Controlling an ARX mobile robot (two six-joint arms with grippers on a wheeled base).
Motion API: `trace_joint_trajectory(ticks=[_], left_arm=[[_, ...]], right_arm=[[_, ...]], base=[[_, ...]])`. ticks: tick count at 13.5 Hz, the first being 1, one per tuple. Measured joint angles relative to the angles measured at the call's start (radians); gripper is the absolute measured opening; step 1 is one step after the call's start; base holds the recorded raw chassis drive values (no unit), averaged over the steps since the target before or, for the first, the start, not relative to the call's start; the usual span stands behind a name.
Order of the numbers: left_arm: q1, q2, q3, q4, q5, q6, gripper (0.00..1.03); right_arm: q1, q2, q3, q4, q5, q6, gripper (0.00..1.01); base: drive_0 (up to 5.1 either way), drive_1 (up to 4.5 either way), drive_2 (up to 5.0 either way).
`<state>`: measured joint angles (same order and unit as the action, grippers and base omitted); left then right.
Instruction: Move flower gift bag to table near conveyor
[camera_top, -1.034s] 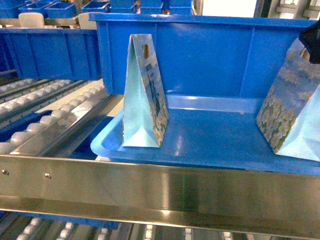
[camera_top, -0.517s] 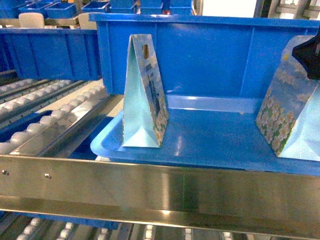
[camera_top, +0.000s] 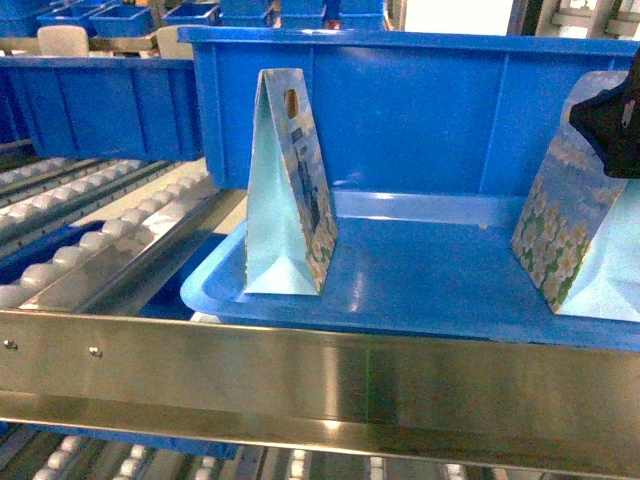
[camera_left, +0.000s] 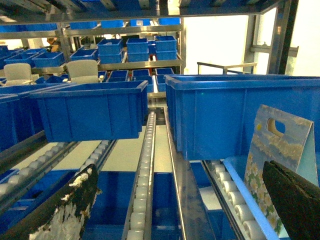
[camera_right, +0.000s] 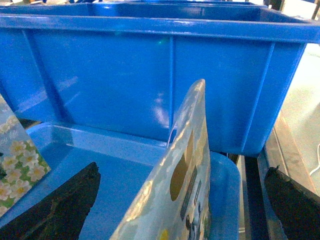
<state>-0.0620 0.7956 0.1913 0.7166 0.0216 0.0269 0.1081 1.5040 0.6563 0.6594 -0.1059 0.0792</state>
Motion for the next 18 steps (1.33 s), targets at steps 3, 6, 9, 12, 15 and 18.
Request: trace_joint_trajectory(ticks=[3, 6, 9, 12, 15, 18], left_arm=[[0.000, 0.000, 0.000, 0.000, 0.000, 0.000, 0.98], [0.000, 0.000, 0.000, 0.000, 0.000, 0.000, 0.98], [0.000, 0.000, 0.000, 0.000, 0.000, 0.000, 0.98], [0.000, 0.000, 0.000, 0.000, 0.000, 0.000, 0.98], [0.000, 0.000, 0.000, 0.000, 0.000, 0.000, 0.98], [0.000, 0.000, 0.000, 0.000, 0.000, 0.000, 0.98]], right_arm=[[0.002, 0.007, 0.001, 0.000, 0.000, -0.001, 0.98], [-0.003, 0.007, -0.003, 0.027, -0.002, -0.006, 0.84], [0.006, 0.006, -0.034, 0.028, 0.000, -0.016, 0.46], [0.017, -0.004, -0.058, 0.038, 0.007, -0.017, 0.12], [0.030, -0.064, -0.114, 0.076, 0.031, -0.023, 0.02], [0.042, -0.167, -0.156, 0.083, 0.054, -0.028, 0.02]], base=[[0.0, 0.00, 0.0], [0.0, 0.00, 0.0], [0.0, 0.00, 0.0], [0.0, 0.00, 0.0], [0.0, 0.00, 0.0], [0.0, 0.00, 0.0]])
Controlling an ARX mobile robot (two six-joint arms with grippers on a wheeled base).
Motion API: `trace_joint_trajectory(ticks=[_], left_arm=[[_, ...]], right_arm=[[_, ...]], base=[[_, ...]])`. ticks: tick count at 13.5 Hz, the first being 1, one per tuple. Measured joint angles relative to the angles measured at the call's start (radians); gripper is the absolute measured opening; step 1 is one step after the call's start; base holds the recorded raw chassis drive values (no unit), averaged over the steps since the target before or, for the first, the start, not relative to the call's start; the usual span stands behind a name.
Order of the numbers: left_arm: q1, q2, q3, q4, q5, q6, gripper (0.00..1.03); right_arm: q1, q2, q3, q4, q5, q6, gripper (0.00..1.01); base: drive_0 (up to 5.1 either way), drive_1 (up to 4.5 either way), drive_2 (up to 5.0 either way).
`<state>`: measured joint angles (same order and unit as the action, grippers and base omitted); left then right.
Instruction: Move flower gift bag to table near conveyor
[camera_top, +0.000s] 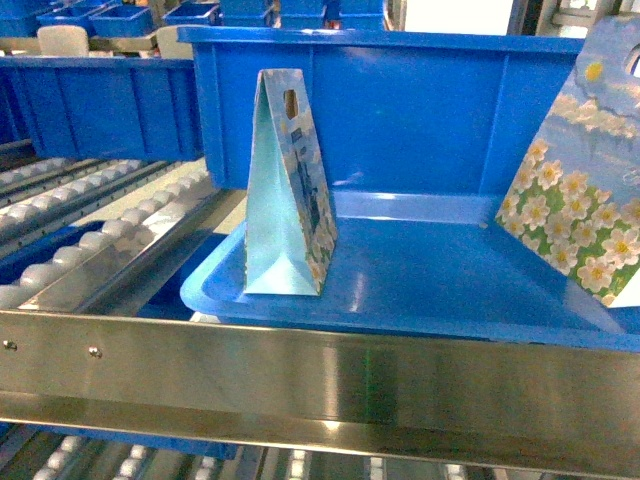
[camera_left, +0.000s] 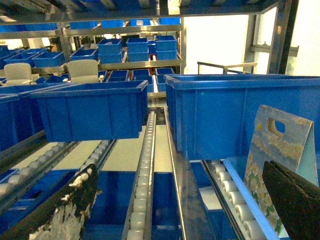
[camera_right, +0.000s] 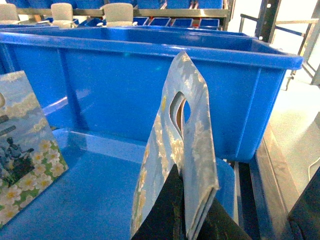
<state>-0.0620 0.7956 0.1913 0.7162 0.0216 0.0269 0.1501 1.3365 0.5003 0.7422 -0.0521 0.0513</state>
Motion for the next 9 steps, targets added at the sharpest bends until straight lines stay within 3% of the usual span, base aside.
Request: trace_joint_trajectory(ticks=[3, 6, 9], left_arm=[[0.000, 0.000, 0.000, 0.000, 0.000, 0.000, 0.98], [0.000, 0.000, 0.000, 0.000, 0.000, 0.000, 0.98], [0.000, 0.000, 0.000, 0.000, 0.000, 0.000, 0.98]], right_arm=[[-0.010, -0.159, -0.021, -0.035, 0.018, -0.018, 0.02], [-0.087, -0.347, -0.041, -0.098, 0.018, -0.018, 0.02], [-0.178, -0.569, -0.100, -0.202, -0.025, -0.016, 0.02]], base=[[0.0, 0.00, 0.0], [0.0, 0.00, 0.0], [0.0, 0.00, 0.0]])
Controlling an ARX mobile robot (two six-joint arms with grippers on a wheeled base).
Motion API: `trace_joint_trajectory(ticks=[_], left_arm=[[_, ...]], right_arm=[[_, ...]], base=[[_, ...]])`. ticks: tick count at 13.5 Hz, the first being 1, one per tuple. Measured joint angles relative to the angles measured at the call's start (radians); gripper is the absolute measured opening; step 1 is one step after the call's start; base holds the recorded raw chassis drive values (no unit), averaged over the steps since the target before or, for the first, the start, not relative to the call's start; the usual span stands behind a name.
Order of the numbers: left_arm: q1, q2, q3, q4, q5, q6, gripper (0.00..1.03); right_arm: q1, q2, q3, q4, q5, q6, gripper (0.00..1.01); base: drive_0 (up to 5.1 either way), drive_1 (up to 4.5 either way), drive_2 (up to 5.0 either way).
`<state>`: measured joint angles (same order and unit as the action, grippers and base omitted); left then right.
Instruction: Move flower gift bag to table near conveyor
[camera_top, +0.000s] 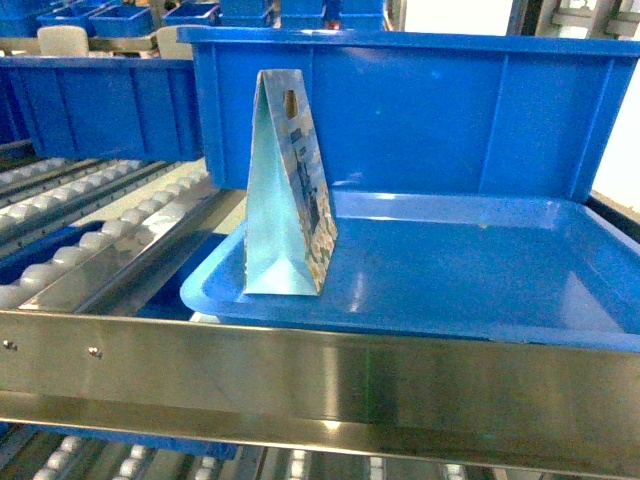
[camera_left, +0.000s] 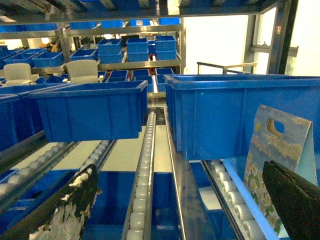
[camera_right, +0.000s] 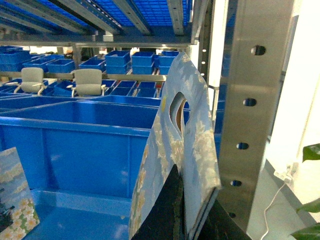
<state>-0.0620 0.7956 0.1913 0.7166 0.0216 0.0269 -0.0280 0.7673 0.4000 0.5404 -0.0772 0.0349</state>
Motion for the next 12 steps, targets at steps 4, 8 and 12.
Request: trace_joint_trajectory(ticks=[4, 8, 12], left_arm=[[0.000, 0.000, 0.000, 0.000, 0.000, 0.000, 0.98], [0.000, 0.000, 0.000, 0.000, 0.000, 0.000, 0.98], [0.000, 0.000, 0.000, 0.000, 0.000, 0.000, 0.98]], right_arm=[[-0.043, -0.240, -0.105, -0.144, -0.032, 0.006, 0.02], [-0.003, -0.502, -0.213, -0.310, 0.019, -0.005, 0.02], [0.029, -0.516, -0.214, -0.332, 0.060, -0.010, 0.02]], base=[[0.0, 0.00, 0.0], [0.0, 0.00, 0.0], [0.0, 0.00, 0.0]])
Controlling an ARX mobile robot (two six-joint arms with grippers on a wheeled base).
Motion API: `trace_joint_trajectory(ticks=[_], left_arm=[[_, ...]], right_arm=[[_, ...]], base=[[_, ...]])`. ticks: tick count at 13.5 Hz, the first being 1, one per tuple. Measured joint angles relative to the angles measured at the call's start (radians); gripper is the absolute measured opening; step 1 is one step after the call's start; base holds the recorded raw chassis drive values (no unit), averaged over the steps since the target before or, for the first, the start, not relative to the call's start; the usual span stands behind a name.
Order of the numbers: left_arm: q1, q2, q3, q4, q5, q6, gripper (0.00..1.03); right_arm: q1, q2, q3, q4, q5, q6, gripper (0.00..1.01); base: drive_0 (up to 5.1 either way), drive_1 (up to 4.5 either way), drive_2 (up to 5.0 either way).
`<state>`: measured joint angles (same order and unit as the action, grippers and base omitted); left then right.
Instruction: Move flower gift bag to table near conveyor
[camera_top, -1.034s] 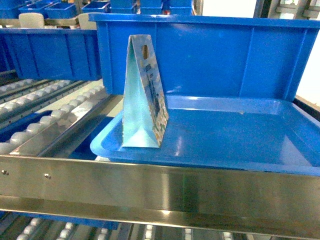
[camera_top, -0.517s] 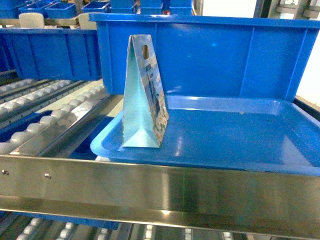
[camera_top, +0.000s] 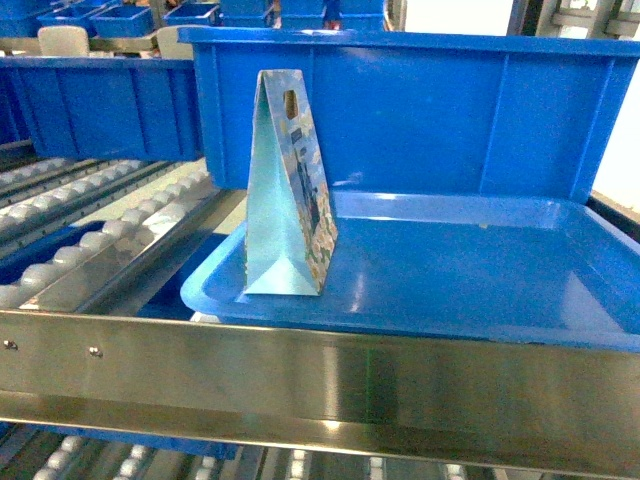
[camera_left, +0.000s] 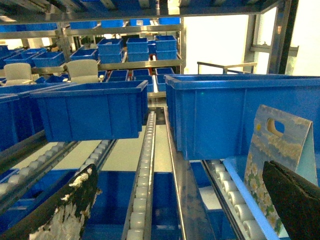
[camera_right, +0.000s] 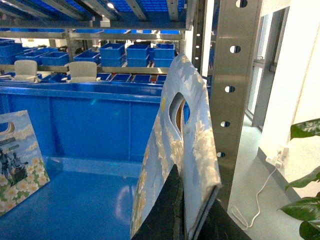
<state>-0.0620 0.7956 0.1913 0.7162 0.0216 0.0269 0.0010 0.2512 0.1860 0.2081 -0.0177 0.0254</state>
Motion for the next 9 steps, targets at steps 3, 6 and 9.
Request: trace_joint_trajectory(ticks=[3, 6, 9], left_arm=[[-0.047, 0.074, 0.029, 0.044, -0.048, -0.005, 0.98], [-0.078, 0.263, 0.142, 0.156, -0.071, -0.005, 0.98], [-0.123, 0.367, 0.243, 0.175, -0.070, -0.014, 0.98]], right_arm=[[0.000, 0.000, 0.000, 0.000, 0.000, 0.000, 0.02], [0.000, 0.000, 0.000, -0.001, 0.000, 0.000, 0.02], [0.000, 0.000, 0.000, -0.001, 0.000, 0.000, 0.02]], base=[[0.0, 0.00, 0.0], [0.0, 0.00, 0.0], [0.0, 0.00, 0.0]])
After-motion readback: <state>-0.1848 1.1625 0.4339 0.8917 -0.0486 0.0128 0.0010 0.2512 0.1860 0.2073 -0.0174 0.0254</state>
